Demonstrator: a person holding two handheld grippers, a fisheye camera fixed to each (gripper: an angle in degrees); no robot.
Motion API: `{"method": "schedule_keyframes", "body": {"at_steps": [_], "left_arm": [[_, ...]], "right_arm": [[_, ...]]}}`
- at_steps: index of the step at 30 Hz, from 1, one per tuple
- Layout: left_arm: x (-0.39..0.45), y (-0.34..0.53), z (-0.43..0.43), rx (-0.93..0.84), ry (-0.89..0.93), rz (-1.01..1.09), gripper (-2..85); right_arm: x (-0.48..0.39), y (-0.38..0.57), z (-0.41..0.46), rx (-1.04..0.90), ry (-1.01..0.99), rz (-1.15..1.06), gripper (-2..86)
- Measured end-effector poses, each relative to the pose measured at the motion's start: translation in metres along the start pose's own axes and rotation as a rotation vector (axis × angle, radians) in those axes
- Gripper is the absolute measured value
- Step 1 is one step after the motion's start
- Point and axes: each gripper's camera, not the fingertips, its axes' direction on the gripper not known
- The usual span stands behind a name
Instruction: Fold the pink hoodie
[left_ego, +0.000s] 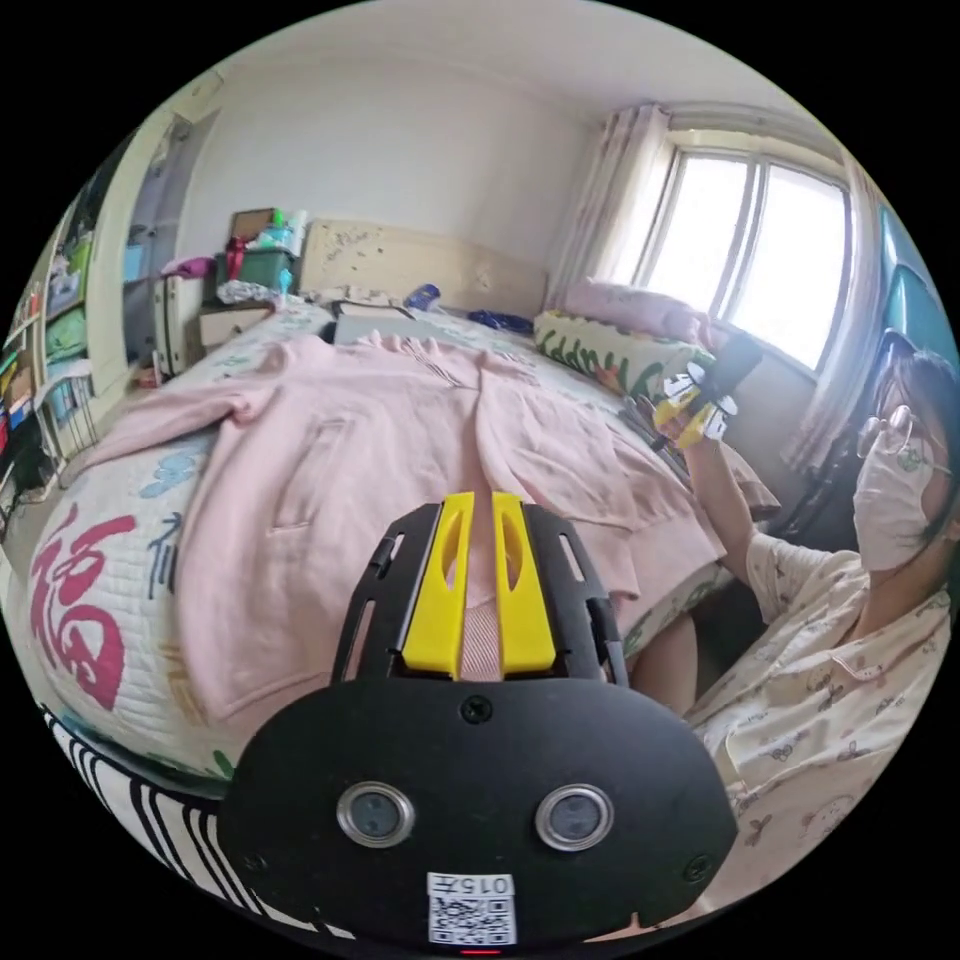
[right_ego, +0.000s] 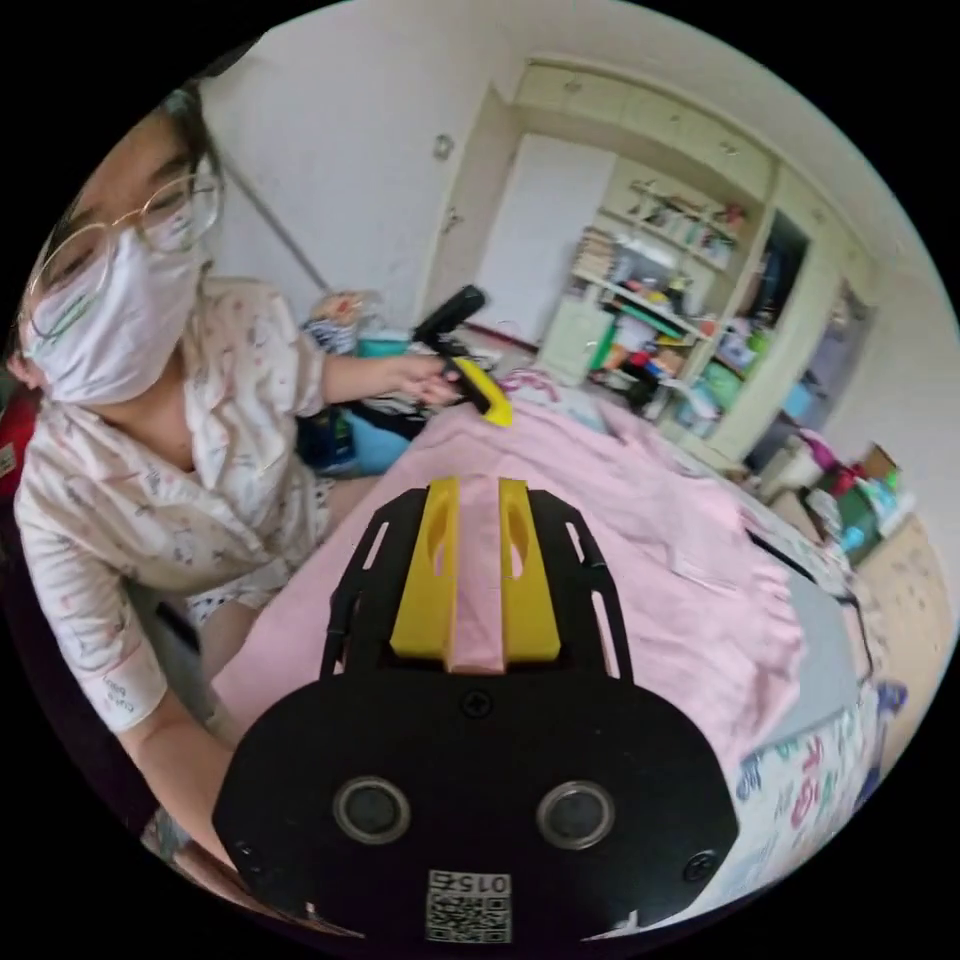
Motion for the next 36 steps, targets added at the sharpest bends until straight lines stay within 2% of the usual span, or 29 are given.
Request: {"method": "schedule_keyframes", "body": {"at_steps": [2, 4, 6, 8, 10, 11, 15, 17, 18, 20, 22, 25, 28, 31, 36], "left_arm": [[0.01, -0.014, -0.015, 0.061, 0.05, 0.073, 1.8], [0.023, -0.026, -0.01, 0.047, 0.139, 0.159, 1.3], [0.034, -0.039, 0.005, -0.03, 0.212, 0.232, 1.8], [0.042, -0.055, 0.03, -0.159, 0.224, 0.274, 1.9], [0.039, -0.065, 0.043, -0.22, 0.197, 0.267, 1.5], [0.032, -0.072, 0.038, -0.185, 0.214, 0.245, 1.0], [-0.008, -0.106, 0.025, -0.168, 0.352, 0.115, 0.2], [-0.054, -0.134, -0.007, -0.012, 0.502, -0.007, 1.4], [-0.069, -0.142, -0.017, 0.045, 0.512, -0.052, 2.0], [-0.14, -0.166, -0.061, 0.277, 0.437, -0.331, 5.9], [-0.198, -0.179, -0.088, 0.405, 0.308, -0.531, 9.8], [-0.298, -0.2, -0.107, 0.43, 0.083, -0.813, 14.4], [-0.384, -0.216, -0.101, 0.389, -0.123, -1.013, 14.9], [-0.434, -0.231, -0.09, 0.471, -0.047, -1.101, 13.9], [-0.469, -0.293, -0.071, 0.325, -0.2, -1.075, 11.5]], "right_arm": [[0.047, 0.017, -0.006, -0.02, 0.329, 0.182, 3.1], [0.092, 0.033, 0.004, -0.115, 0.505, 0.35, 0.4], [0.143, 0.051, 0.009, -0.175, 0.535, 0.554, -0.5], [0.204, 0.08, 0.009, -0.15, 0.535, 0.856, -0.9], [0.236, 0.097, 0.018, -0.204, 0.564, 0.991, -1.0], [0.252, 0.104, 0.035, -0.313, 0.601, 1.024, -1.0], [0.282, 0.09, 0.075, -0.422, 0.607, 1.027, -1.0], [0.292, 0.076, 0.096, -0.452, 0.633, 1.0, -1.0], [0.295, 0.074, 0.1, -0.455, 0.635, 0.998, -1.0], [0.304, 0.067, 0.114, -0.457, 0.639, 0.995, -1.0], [0.31, 0.063, 0.124, -0.458, 0.64, 0.994, -1.0], [0.315, 0.059, 0.141, -0.468, 0.651, 0.984, -1.0], [0.317, 0.056, 0.159, -0.489, 0.668, 0.968, -1.0], [0.315, 0.056, 0.178, -0.519, 0.69, 0.933, -1.0], [0.302, 0.054, 0.218, -0.625, 0.769, 0.807, -1.0]]}}
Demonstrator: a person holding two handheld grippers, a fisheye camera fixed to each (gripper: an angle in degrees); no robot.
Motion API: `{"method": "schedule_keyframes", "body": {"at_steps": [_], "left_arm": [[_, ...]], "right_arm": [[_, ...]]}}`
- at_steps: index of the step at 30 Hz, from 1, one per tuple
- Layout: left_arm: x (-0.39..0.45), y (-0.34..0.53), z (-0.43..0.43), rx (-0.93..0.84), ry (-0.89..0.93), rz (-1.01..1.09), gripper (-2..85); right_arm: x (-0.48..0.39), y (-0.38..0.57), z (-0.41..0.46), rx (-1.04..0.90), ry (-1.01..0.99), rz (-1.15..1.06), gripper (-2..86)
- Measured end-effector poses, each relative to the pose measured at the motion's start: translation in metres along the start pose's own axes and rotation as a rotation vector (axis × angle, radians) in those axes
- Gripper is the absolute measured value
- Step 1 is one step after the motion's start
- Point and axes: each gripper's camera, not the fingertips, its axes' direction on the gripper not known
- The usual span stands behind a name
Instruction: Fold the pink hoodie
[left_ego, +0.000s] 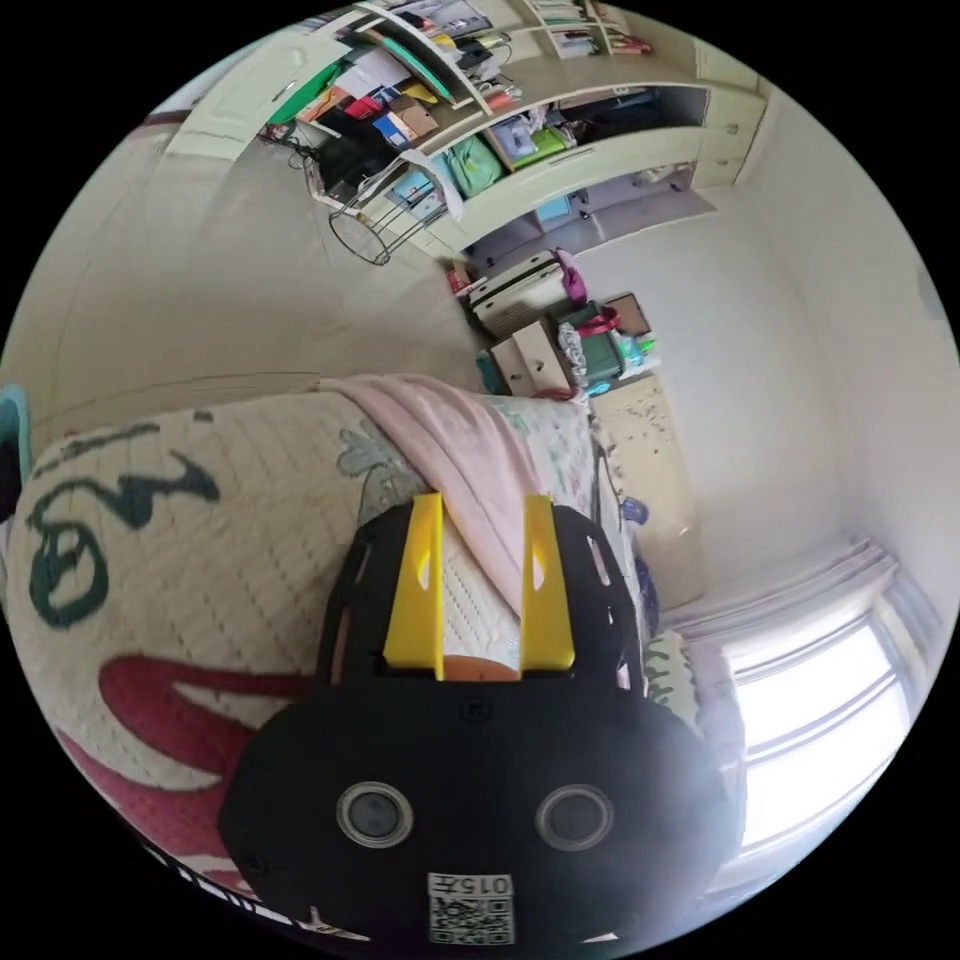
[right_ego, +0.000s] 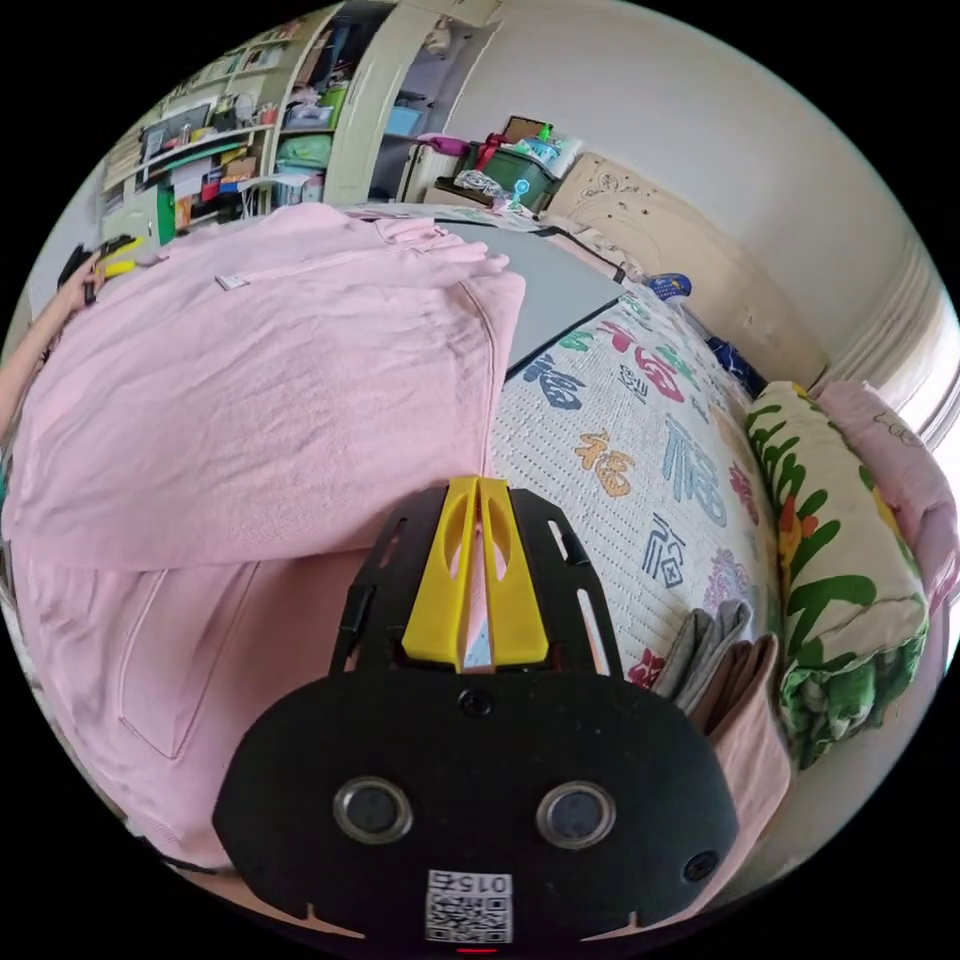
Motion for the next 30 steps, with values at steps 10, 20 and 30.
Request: {"method": "schedule_keyframes", "body": {"at_steps": [10, 20, 30], "left_arm": [[-0.025, -0.006, 0.037, 0.056, 0.094, -0.035, 3.0], [0.219, 0.318, 0.001, -0.093, 0.246, 1.546, 0.8], [0.139, 0.588, 0.018, -0.191, -0.038, 2.156, 1.6]], "right_arm": [[-0.036, 0.046, 0.026, 0.007, 0.176, -0.106, -1.0], [0.006, 0.136, -0.007, 0.081, 0.107, -0.026, -0.5], [0.079, 0.299, -0.147, 0.681, -0.409, -0.004, 3.7]]}}
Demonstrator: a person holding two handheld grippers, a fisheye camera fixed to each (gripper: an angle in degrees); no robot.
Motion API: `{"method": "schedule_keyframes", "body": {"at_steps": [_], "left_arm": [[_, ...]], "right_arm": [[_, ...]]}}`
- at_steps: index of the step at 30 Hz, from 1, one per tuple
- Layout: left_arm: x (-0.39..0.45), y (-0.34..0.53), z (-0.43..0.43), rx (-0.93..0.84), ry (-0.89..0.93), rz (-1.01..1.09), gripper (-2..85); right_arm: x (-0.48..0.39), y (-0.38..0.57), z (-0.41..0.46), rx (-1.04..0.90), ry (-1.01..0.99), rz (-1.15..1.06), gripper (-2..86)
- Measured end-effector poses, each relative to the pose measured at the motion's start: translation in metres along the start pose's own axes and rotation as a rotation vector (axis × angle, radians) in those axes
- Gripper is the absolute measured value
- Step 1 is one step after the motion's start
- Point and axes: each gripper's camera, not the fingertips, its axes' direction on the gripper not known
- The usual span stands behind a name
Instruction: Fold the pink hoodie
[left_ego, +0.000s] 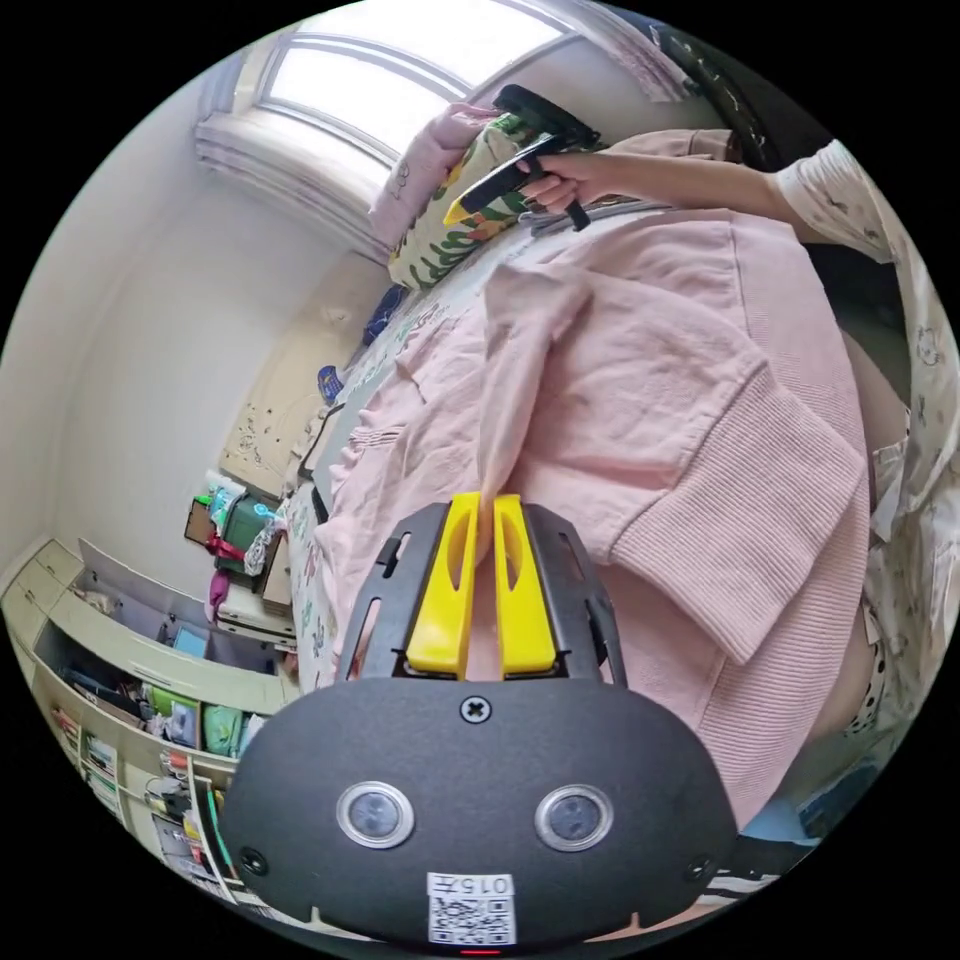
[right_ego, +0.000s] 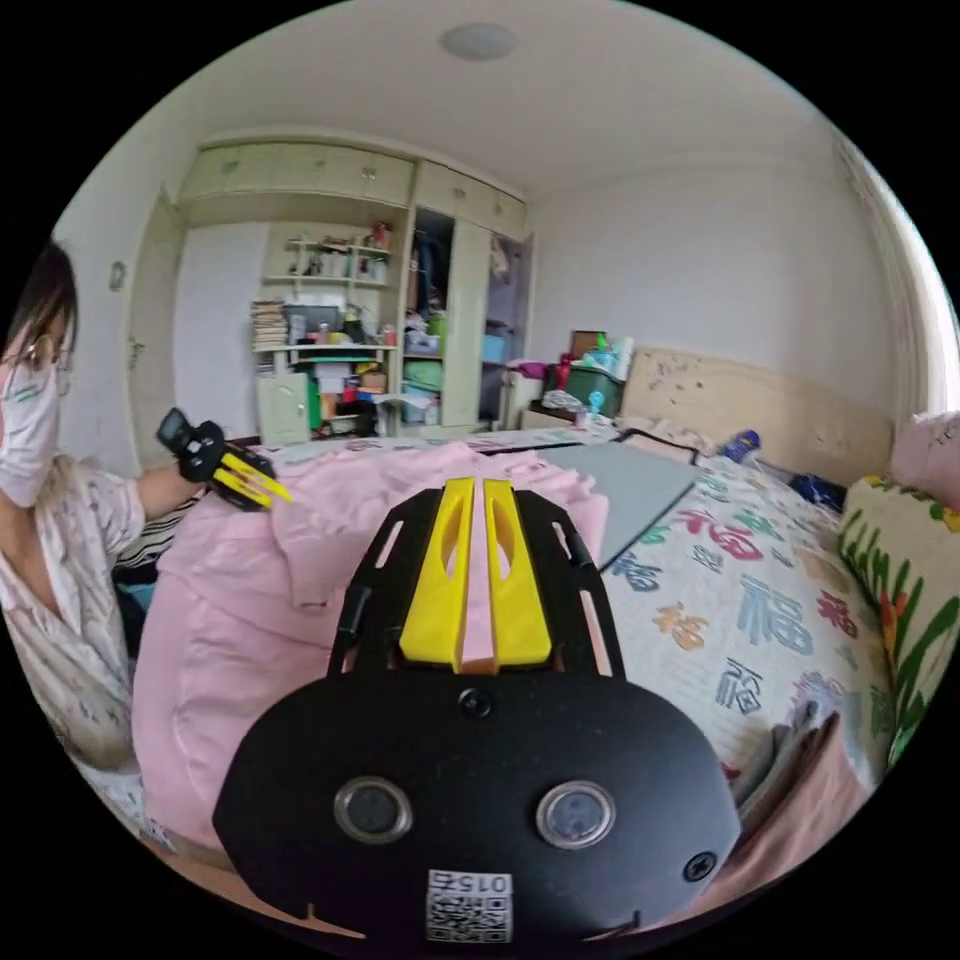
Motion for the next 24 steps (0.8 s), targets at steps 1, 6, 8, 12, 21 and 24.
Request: {"method": "schedule_keyframes", "body": {"at_steps": [1, 6, 8, 12, 21, 24], "left_arm": [[0.007, 0.004, 0.001, -0.001, -0.01, -0.017, 1.8], [0.034, 0.015, 0.008, -0.023, -0.019, -0.051, 4.2], [0.035, 0.027, 0.01, -0.039, -0.029, -0.1, 6.6], [0.021, 0.066, 0.019, -0.07, -0.024, -0.214, 9.3], [-0.038, 0.193, 0.053, -0.068, -0.092, -0.521, 7.8], [-0.053, 0.211, 0.084, -0.057, -0.073, -0.478, 9.0]], "right_arm": [[-0.009, 0.006, -0.009, -0.019, -0.062, -0.044, 5.6], [-0.081, 0.033, -0.034, -0.187, -0.33, -0.359, 12.4], [-0.124, 0.051, -0.056, -0.257, -0.385, -0.508, 13.5], [-0.154, 0.079, -0.089, -0.244, -0.342, -0.598, 13.3], [-0.19, 0.142, -0.076, -0.507, -0.315, -0.662, 13.7], [-0.202, 0.161, -0.062, -0.608, -0.298, -0.683, 13.6]]}}
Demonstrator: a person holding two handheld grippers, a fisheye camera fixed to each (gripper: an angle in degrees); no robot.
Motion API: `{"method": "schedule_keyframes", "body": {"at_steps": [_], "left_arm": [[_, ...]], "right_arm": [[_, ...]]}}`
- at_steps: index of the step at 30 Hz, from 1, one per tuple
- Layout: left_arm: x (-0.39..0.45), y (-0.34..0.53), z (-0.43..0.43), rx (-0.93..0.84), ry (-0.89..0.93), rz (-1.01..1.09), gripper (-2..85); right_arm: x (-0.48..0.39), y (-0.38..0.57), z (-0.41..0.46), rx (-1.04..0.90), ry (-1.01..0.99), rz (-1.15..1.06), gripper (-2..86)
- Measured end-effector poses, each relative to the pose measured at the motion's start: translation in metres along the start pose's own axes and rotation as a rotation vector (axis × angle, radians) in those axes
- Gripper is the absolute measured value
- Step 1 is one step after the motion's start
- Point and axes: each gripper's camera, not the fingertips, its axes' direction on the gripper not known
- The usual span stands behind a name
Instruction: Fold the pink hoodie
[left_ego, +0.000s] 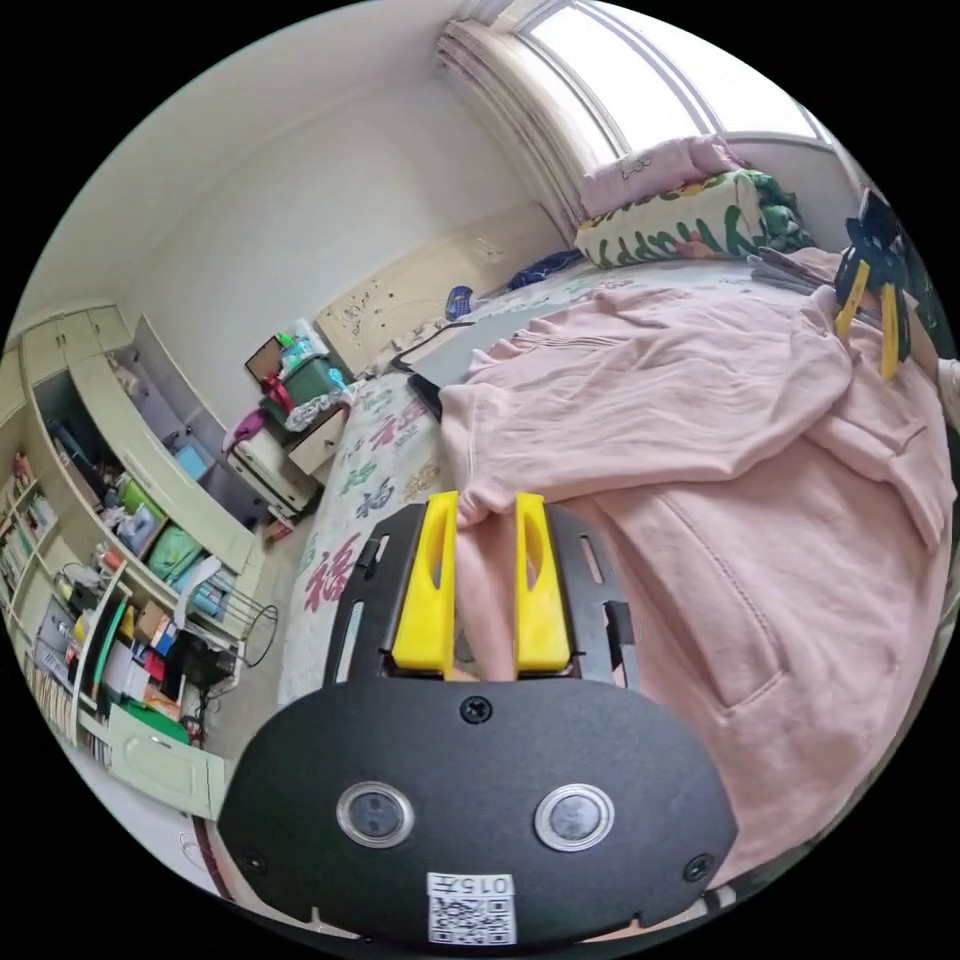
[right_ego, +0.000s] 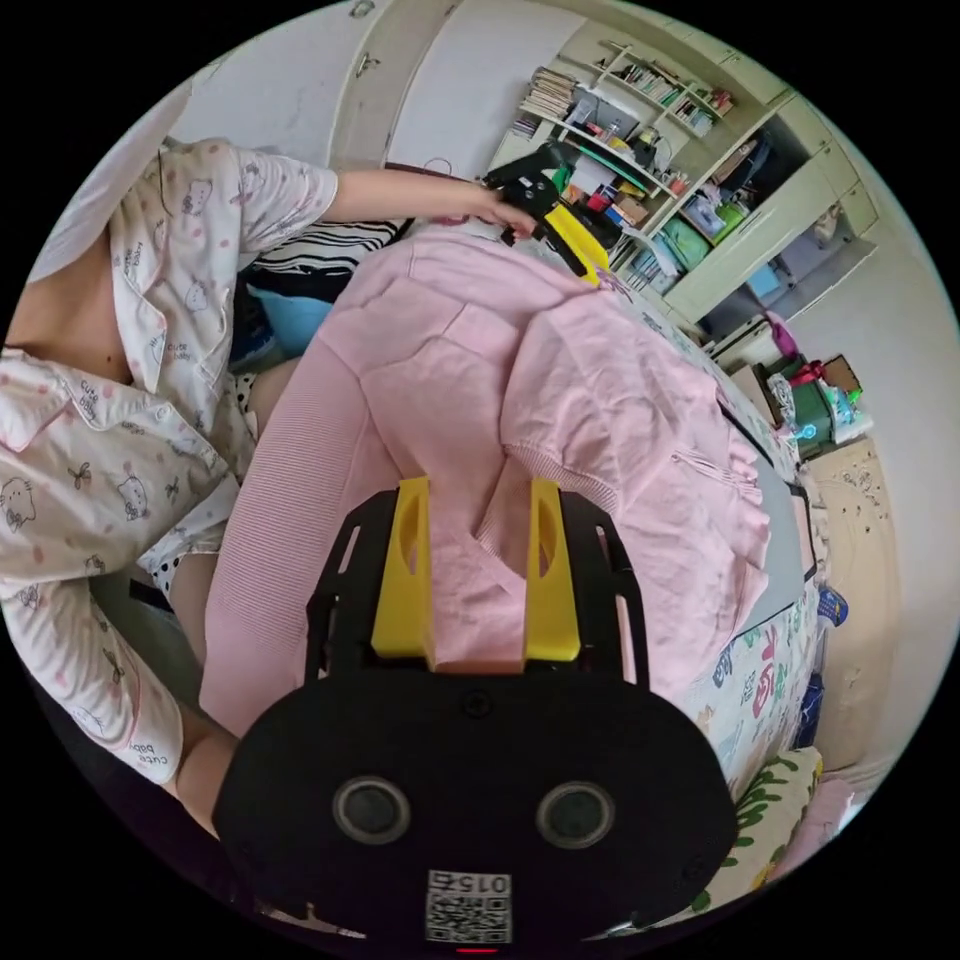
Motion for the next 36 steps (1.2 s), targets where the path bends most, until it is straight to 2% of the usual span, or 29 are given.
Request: {"method": "schedule_keyframes", "body": {"at_steps": [3, 6, 14, 19, 23, 26, 28, 31, 36], "left_arm": [[-0.008, 0.004, 0.043, -0.093, 0.082, 0.066, 10.4], [-0.008, 0.017, 0.056, -0.073, 0.129, 0.07, 9.9], [0.018, 0.057, 0.055, 0.026, -0.025, 0.114, 8.8], [0.038, 0.072, 0.058, 0.049, -0.11, 0.177, 7.4], [0.052, 0.081, 0.061, 0.06, -0.159, 0.223, 6.4], [0.059, 0.086, 0.064, 0.063, -0.191, 0.243, 6.1], [0.061, 0.088, 0.065, 0.065, -0.197, 0.245, 6.0], [0.063, 0.089, 0.066, 0.064, -0.201, 0.246, 5.8], [0.057, 0.09, 0.057, 0.1, -0.203, 0.197, 3.4]], "right_arm": [[-0.008, -0.003, 0.004, -0.041, 0.022, 0.064, 12.5], [-0.017, -0.002, 0.02, -0.055, 0.091, 0.19, 10.2], [-0.006, -0.023, 0.039, -0.115, 0.036, 0.417, 1.5], [-0.01, -0.035, 0.029, -0.118, 0.172, 0.541, 0.9], [-0.018, -0.045, 0.054, -0.137, 0.149, 0.528, 6.0], [-0.013, -0.054, 0.095, -0.258, 0.234, 0.563, 4.8], [-0.008, -0.055, 0.106, -0.263, 0.29, 0.586, 2.4], [0.007, -0.057, 0.101, -0.249, 0.268, 0.658, 0.4], [-0.003, -0.063, 0.048, -0.179, 0.14, 0.639, -0.2]]}}
